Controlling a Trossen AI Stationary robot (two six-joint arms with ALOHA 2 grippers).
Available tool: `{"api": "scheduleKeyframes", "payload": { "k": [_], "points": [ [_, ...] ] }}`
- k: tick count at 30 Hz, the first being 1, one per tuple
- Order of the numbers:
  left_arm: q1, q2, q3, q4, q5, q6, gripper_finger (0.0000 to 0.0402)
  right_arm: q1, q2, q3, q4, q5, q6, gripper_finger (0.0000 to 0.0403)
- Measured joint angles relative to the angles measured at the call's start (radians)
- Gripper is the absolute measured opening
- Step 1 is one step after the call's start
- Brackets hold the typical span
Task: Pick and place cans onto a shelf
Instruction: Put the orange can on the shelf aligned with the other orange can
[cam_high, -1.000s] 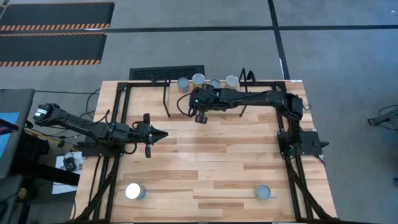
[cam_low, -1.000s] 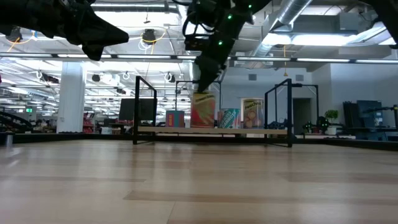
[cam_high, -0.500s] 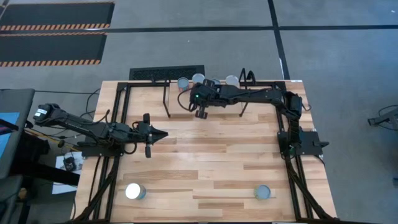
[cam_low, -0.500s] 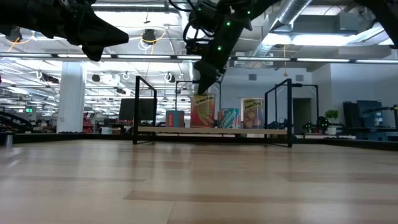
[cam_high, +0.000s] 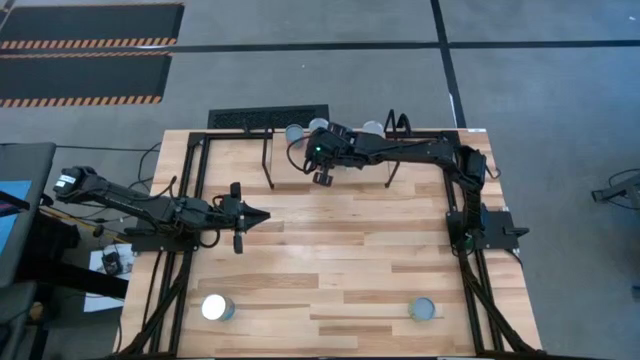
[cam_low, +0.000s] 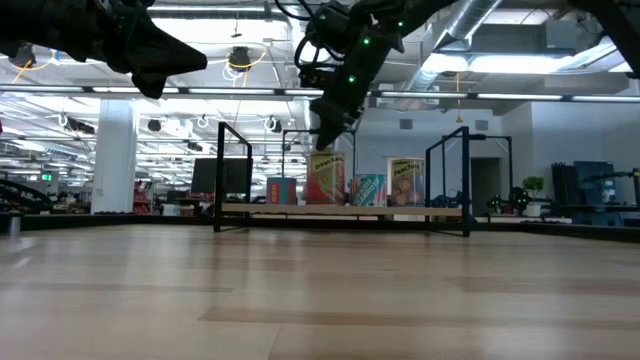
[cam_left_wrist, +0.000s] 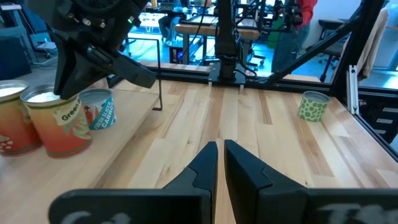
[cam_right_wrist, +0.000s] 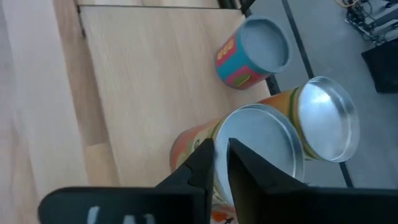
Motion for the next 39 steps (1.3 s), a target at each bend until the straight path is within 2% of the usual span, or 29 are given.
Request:
{"api": "scheduleKeyframes", "payload": {
  "k": [5,10,14,19,26,30,39],
  "points": [
    [0.0,0.0,0.0,0.0,0.0,0.0,0.0018,-0.002,0.0,0.0,0.031,0.001,-0.003,0.0079],
    [0.0,0.0,0.0,0.0,0.0,0.0,0.0018,0.007,-0.003,0.0,0.027,0.006,-0.073,0.0081],
    [0.0,0.0,0.0,0.0,0.0,0.0,0.0018,0.008,-0.031,0.0,-0.012,0.039,-0.095,0.0061],
    [0.0,0.0,0.0,-0.005,0.0,0.0,0.0018,-0.018,-0.049,0.0,-0.084,0.055,-0.082,0.0011],
    [0.0,0.0,0.0,-0.009,0.0,-0.005,0.0018,-0.067,-0.049,0.0,-0.186,0.05,0.001,0.0017],
    [0.0,0.0,0.0,-0.008,0.0,-0.005,0.0018,-0.081,-0.047,0.0,-0.184,0.008,0.011,0.0005],
    [0.0,0.0,0.0,-0.008,0.0,-0.005,0.0018,-0.085,-0.047,0.0,-0.176,-0.073,0.012,0.0008]
  ]
}}
